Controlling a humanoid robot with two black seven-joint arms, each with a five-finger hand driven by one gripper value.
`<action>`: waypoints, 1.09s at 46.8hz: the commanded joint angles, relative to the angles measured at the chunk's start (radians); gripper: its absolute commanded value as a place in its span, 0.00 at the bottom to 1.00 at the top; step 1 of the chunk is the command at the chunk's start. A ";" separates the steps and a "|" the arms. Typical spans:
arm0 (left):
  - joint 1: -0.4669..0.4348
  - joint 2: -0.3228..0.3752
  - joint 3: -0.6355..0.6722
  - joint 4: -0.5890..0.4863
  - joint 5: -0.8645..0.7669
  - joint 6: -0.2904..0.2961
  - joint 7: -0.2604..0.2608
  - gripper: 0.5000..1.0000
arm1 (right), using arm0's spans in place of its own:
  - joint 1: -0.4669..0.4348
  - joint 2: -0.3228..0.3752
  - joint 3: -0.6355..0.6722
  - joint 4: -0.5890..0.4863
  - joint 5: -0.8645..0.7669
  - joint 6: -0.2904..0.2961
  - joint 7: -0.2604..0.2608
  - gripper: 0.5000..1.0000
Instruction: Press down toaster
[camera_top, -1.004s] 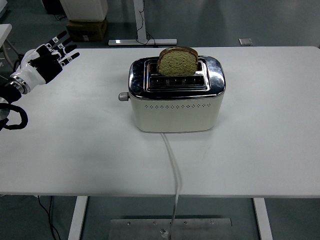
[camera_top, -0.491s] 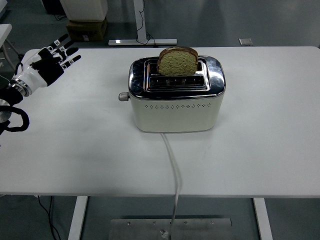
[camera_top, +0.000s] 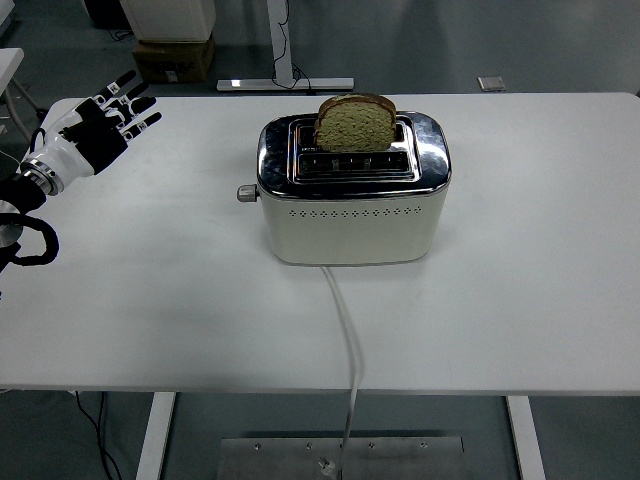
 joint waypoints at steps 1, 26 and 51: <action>0.001 0.000 0.000 0.000 0.000 0.000 0.000 1.00 | 0.000 0.000 0.000 0.000 0.000 0.000 0.000 1.00; -0.042 0.074 0.011 -0.110 0.033 0.008 0.011 1.00 | 0.000 0.000 0.000 0.002 0.000 0.000 0.000 1.00; -0.074 0.439 0.028 -0.643 0.486 0.071 0.120 1.00 | 0.000 0.000 0.000 0.000 0.000 0.000 0.000 1.00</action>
